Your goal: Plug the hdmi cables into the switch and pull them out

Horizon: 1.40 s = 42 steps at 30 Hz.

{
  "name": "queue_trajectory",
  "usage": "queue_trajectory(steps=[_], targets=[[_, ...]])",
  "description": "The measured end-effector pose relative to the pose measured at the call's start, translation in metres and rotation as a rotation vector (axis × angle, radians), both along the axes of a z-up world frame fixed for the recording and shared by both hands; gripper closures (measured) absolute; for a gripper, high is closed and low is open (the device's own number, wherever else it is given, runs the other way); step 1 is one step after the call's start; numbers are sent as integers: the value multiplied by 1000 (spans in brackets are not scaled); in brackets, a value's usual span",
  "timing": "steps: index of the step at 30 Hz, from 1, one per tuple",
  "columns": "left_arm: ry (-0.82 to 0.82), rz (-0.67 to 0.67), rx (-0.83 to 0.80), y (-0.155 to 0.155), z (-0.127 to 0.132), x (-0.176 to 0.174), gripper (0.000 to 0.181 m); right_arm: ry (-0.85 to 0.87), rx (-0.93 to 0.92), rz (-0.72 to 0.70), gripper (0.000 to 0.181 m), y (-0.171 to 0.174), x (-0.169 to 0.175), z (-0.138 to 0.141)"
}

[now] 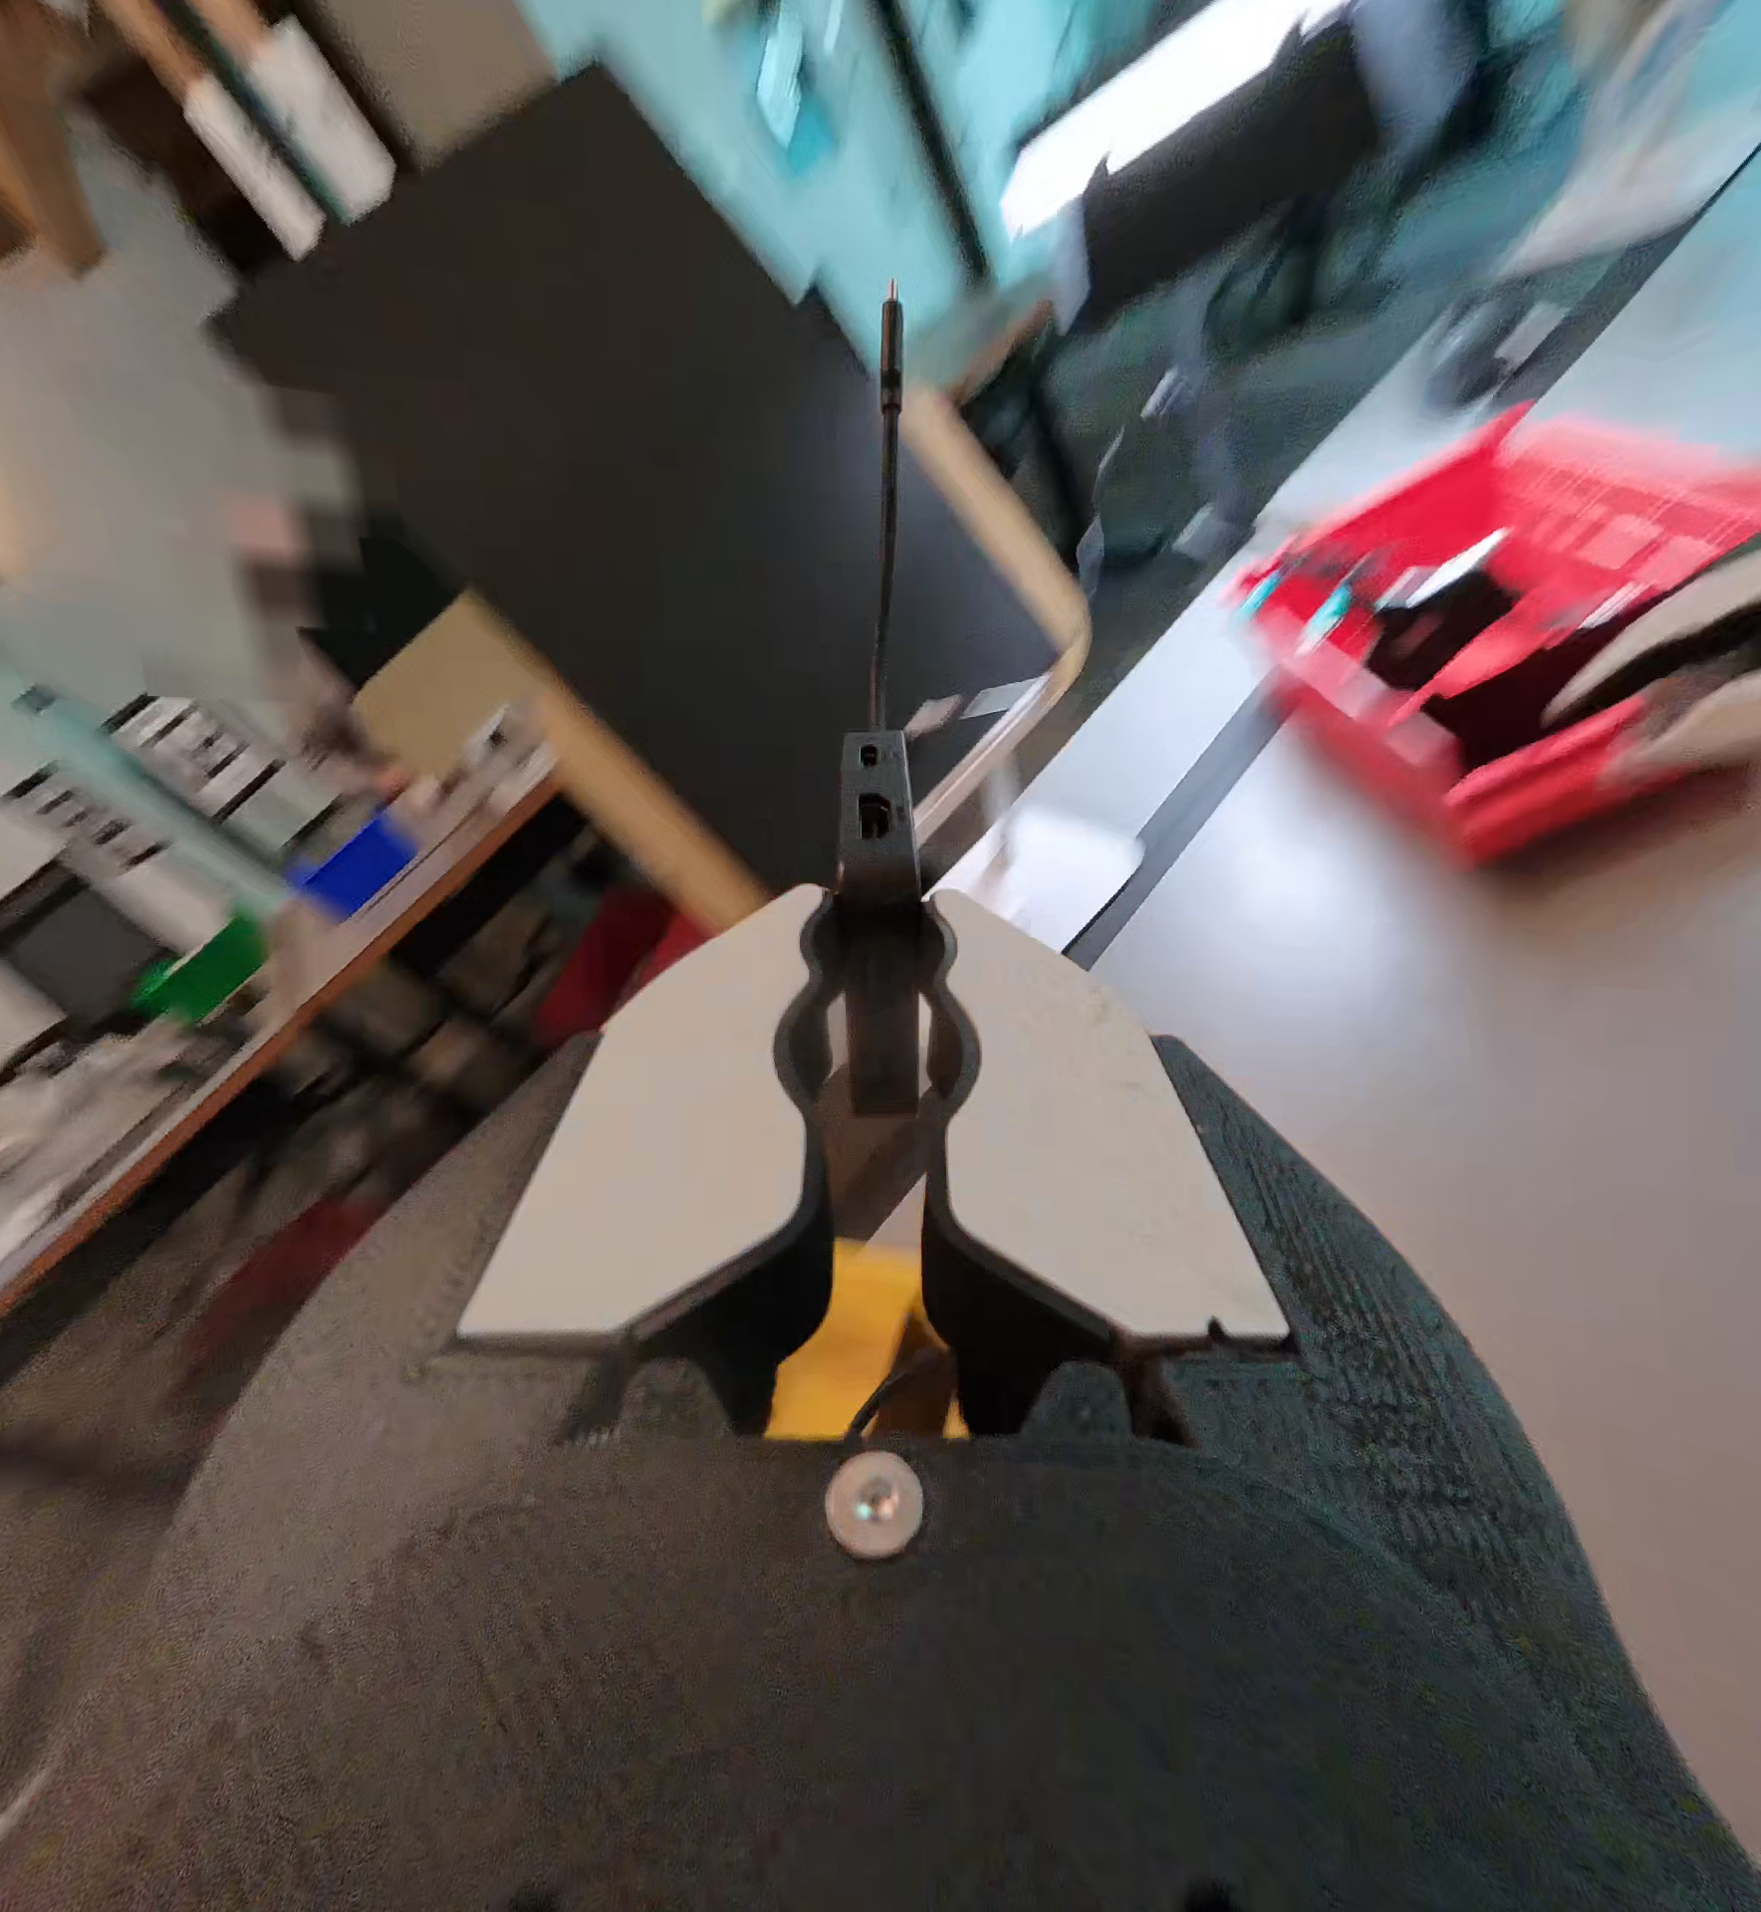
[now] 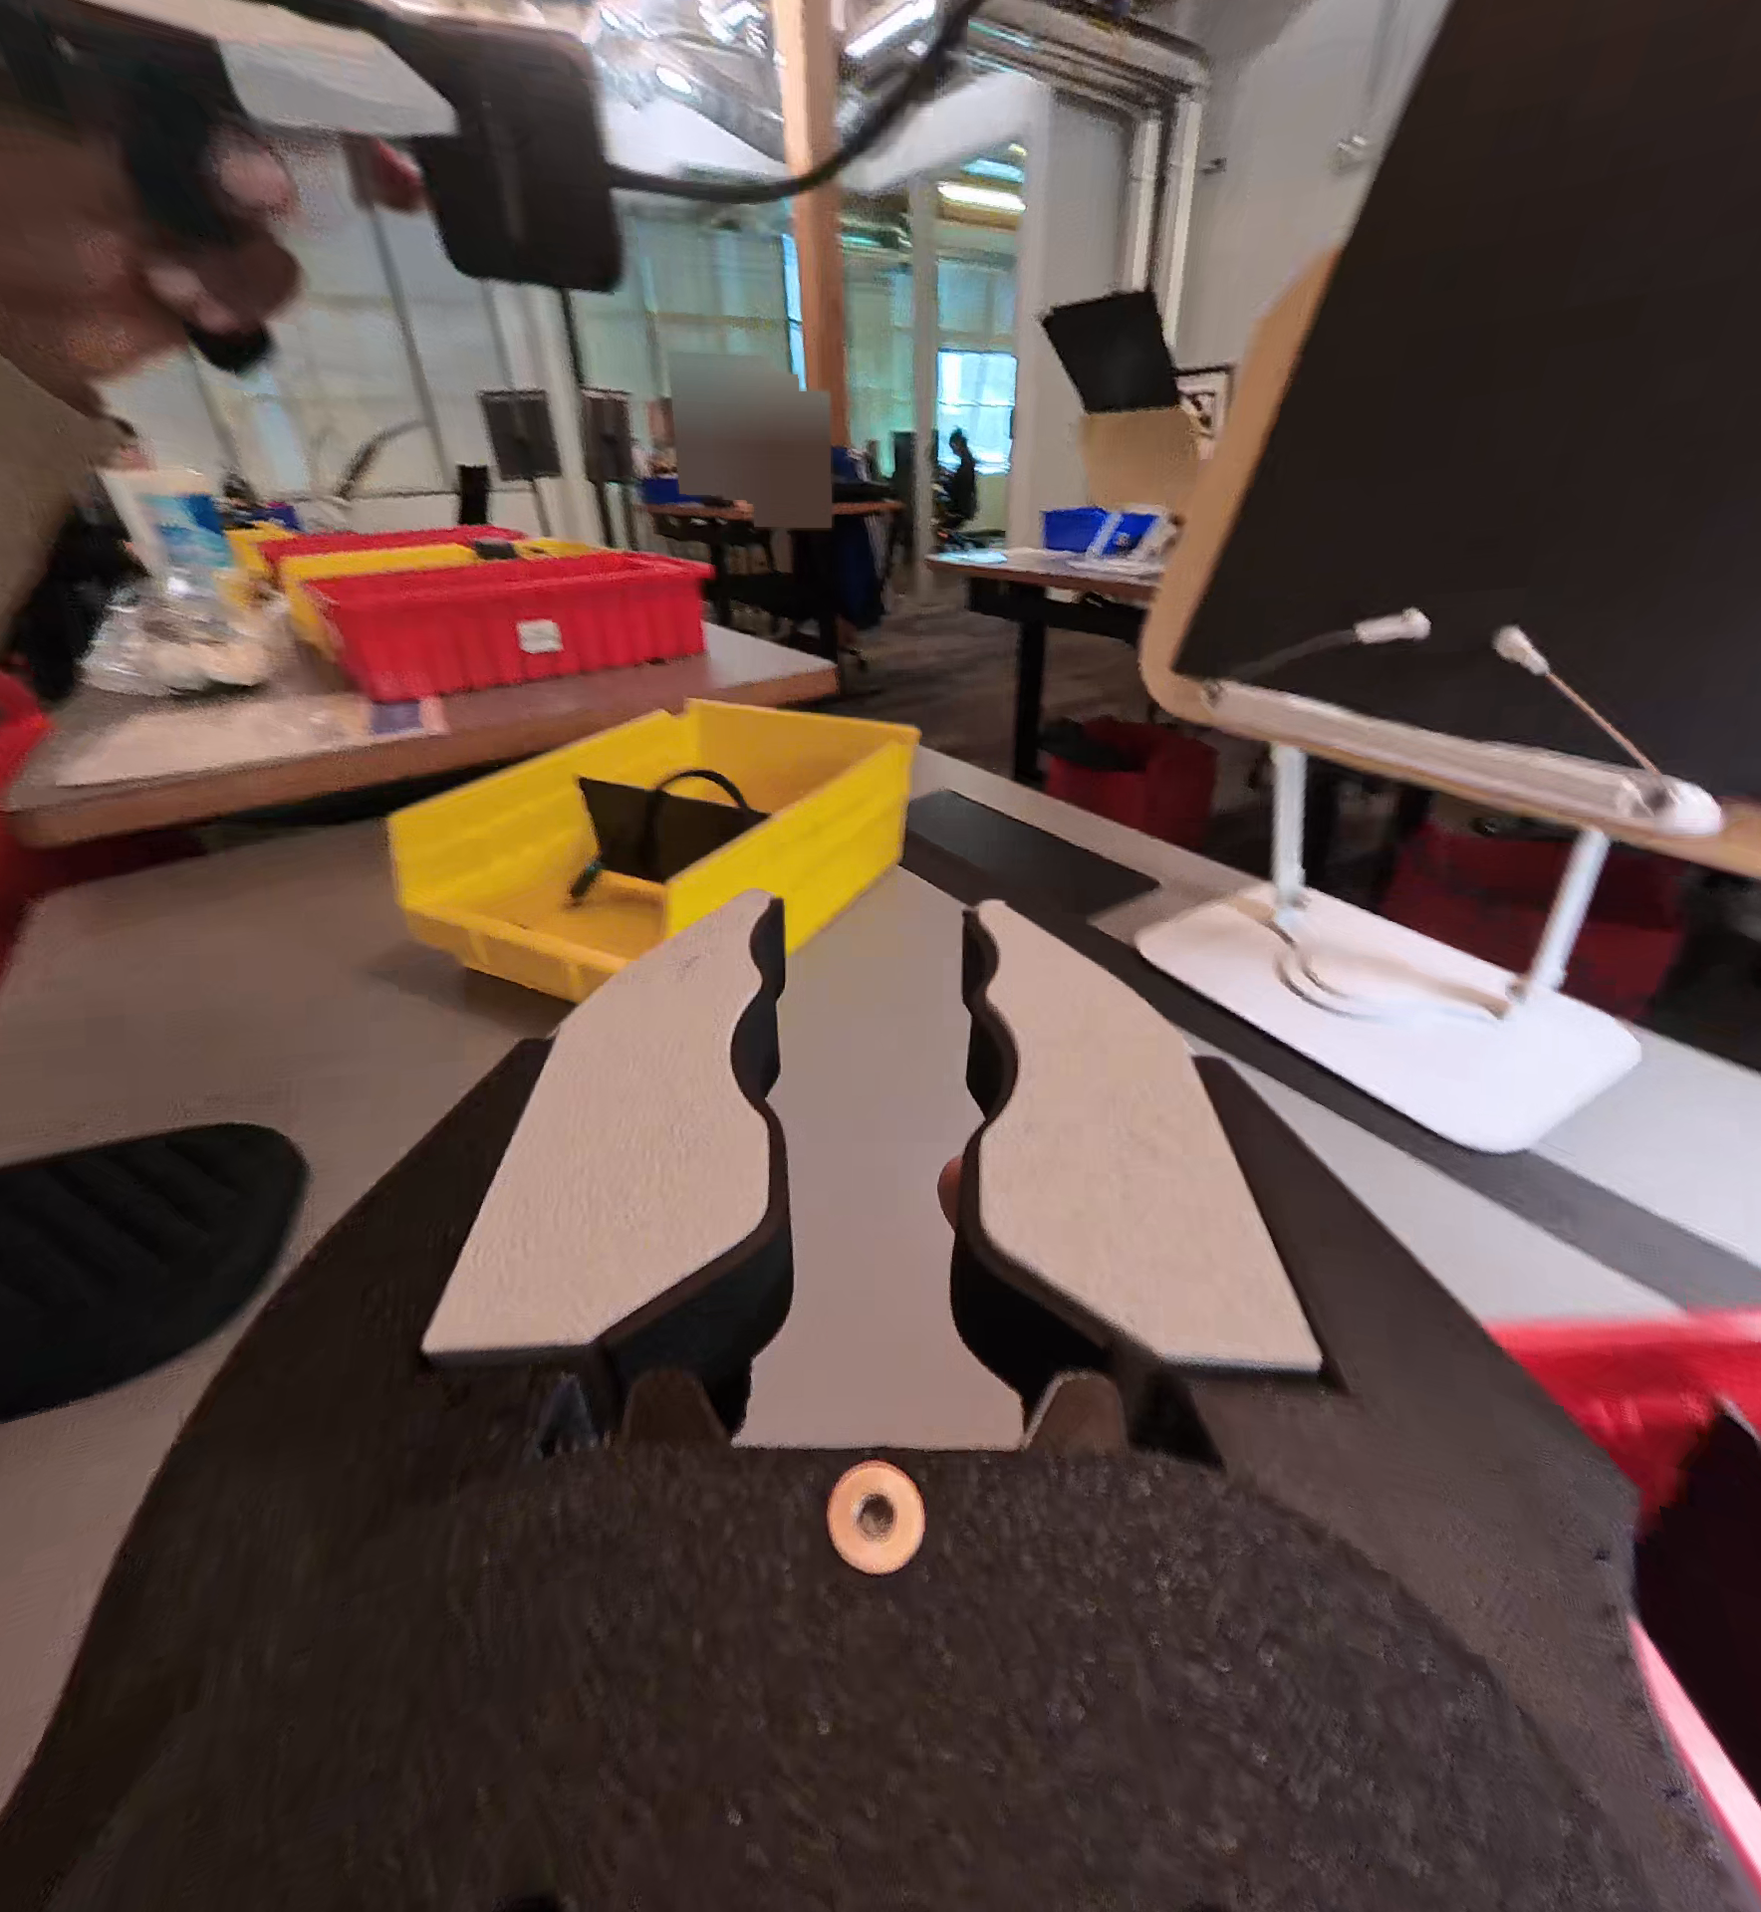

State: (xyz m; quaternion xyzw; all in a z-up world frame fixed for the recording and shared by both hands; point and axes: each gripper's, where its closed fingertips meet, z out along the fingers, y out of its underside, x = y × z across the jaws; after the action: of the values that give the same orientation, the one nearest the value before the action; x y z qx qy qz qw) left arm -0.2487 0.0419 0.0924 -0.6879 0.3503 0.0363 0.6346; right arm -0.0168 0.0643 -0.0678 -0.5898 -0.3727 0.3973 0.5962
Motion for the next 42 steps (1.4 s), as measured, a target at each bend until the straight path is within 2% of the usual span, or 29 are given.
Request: queue_trajectory(steps=[4,7,9,11,13,15,18,20,22,24,29,33,35,37,39,42], targets=[[-331,-322,125,-23,9,88,166,69,55,132,148,-21,-31,60],[-550,-555,166,-43,10,131,166,136,73,237,144,-33,-44,93],[-646,-707,187,-59,5,151,167,187,89,301,140,-40,-45,99],[-717,-768,176,-61,-2,163,166,269,97,410,140,-53,-43,99],[-700,-825,133,-64,-13,178,167,325,85,520,140,-65,-40,100],[-676,-838,126,-64,-21,190,167,386,86,552,141,-69,-35,106],[-613,-877,131,-69,-32,204,167,393,146,591,161,-79,-29,106],[-593,-889,112,-70,-36,207,166,378,204,603,165,-83,-23,105],[-553,-892,59,-69,-43,209,166,305,244,621,168,-86,-20,99],[-480,-837,41,-63,-52,209,164,214,297,575,168,-82,-17,93],[-226,-712,-37,-51,-85,208,153,-119,296,546,168,-73,-8,60],[-206,-752,-162,-51,-106,216,152,-292,232,573,168,-72,-1,35],[-189,-795,-175,-54,-113,222,164,-341,200,582,168,-72,-1,26],[-207,-817,-194,-53,-117,225,167,-381,193,579,168,-70,-1,19],[-292,-837,-212,-49,-113,224,167,-334,199,561,168,-65,-1,26],[-462,-895,-211,-45,-99,221,167,-149,174,574,168,-66,-2,51]])
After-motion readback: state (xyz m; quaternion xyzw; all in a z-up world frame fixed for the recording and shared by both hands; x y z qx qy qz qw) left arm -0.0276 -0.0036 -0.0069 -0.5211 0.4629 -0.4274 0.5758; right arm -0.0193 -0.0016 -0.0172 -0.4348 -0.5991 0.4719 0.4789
